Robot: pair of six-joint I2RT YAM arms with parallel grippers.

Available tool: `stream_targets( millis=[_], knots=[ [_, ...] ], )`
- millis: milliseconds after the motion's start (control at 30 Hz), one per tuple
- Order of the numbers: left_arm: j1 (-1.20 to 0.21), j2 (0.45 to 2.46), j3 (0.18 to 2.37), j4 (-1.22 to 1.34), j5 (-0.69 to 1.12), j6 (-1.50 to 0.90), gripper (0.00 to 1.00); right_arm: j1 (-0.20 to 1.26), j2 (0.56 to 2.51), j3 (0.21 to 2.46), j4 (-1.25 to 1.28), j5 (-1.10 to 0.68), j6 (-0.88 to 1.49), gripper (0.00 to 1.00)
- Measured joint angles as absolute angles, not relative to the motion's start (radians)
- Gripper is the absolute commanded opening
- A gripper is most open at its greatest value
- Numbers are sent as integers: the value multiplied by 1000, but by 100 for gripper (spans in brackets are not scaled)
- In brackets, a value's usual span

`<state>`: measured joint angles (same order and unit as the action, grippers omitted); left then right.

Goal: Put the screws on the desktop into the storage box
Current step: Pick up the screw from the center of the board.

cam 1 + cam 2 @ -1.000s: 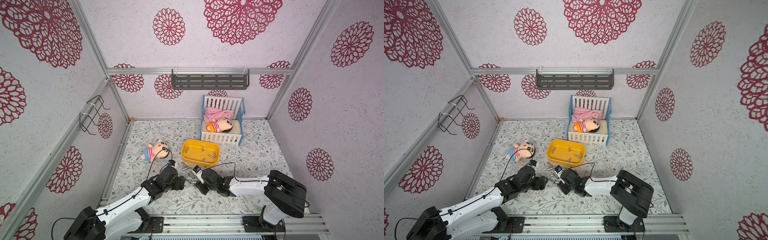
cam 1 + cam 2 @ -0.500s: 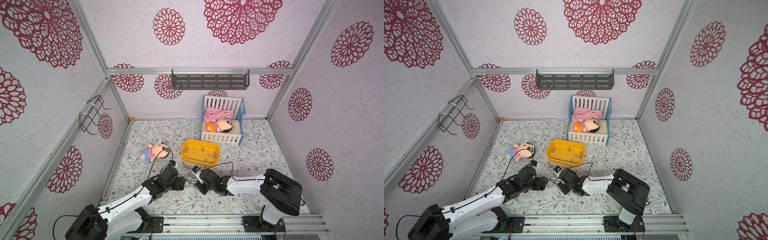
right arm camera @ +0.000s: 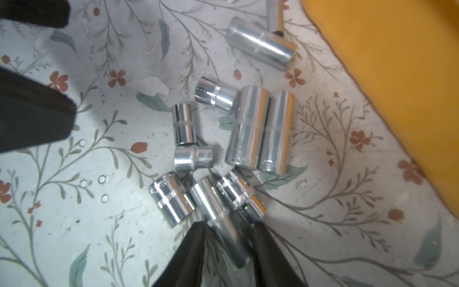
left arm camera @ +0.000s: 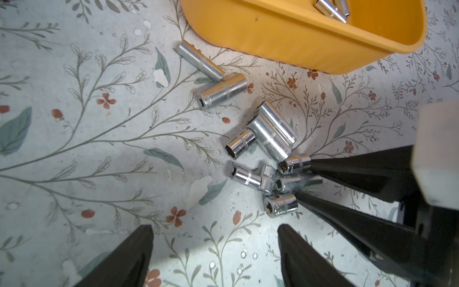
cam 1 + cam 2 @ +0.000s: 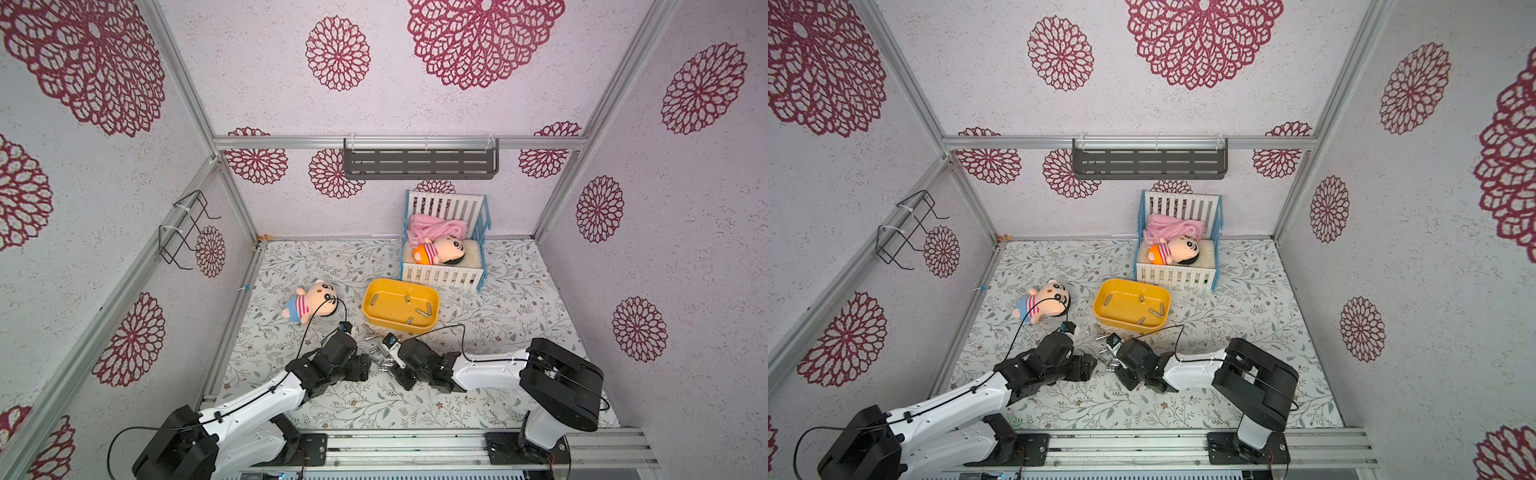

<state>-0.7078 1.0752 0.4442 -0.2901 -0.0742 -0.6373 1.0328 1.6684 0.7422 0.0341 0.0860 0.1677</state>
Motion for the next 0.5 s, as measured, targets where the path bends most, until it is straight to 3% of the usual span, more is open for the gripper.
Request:
stream_targets(
  millis=[500],
  knots=[
    [-708,1090,453,-290,-72,-637,84,1037,1668,746,13,94,168,25]
  ],
)
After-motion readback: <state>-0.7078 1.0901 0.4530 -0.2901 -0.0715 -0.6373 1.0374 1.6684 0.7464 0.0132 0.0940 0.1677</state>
